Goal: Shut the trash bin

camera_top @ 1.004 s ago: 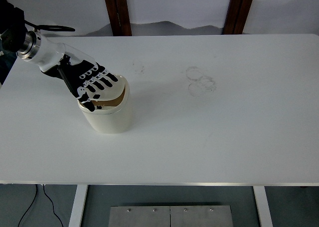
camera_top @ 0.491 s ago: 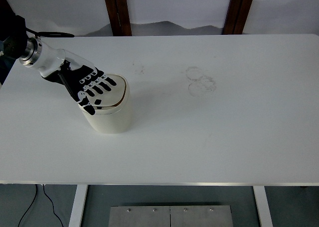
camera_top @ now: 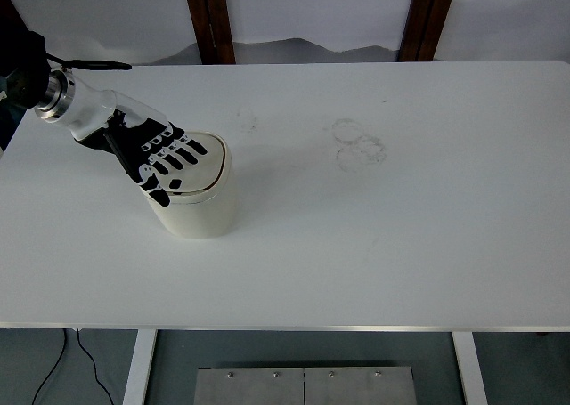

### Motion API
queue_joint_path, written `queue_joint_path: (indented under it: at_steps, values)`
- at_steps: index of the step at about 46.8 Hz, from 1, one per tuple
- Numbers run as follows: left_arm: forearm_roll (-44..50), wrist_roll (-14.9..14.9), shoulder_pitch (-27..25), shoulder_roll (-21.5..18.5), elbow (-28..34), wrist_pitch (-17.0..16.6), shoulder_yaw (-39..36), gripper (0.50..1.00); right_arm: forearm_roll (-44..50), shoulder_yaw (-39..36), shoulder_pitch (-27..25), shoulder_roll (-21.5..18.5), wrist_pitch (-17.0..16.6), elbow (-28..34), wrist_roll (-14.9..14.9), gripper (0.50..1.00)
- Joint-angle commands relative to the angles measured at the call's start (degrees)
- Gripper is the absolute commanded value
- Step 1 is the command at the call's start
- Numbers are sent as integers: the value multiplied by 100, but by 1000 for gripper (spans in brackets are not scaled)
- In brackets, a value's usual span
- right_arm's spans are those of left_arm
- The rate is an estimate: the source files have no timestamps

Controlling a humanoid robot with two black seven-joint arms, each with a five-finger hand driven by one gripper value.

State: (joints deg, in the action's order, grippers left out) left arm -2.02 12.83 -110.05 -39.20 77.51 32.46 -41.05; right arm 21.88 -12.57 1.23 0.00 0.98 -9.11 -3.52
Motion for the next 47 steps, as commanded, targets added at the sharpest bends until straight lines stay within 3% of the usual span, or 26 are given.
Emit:
queue_joint_path:
  at_steps: [1, 47]
  values:
    - [0, 0, 1, 0, 1, -3, 0, 1000, 0, -9, 0, 0, 7, 6, 0, 995]
    - [8, 0, 89, -105, -17, -20, 9, 1000, 0, 0, 0, 0, -1, 6, 0, 995]
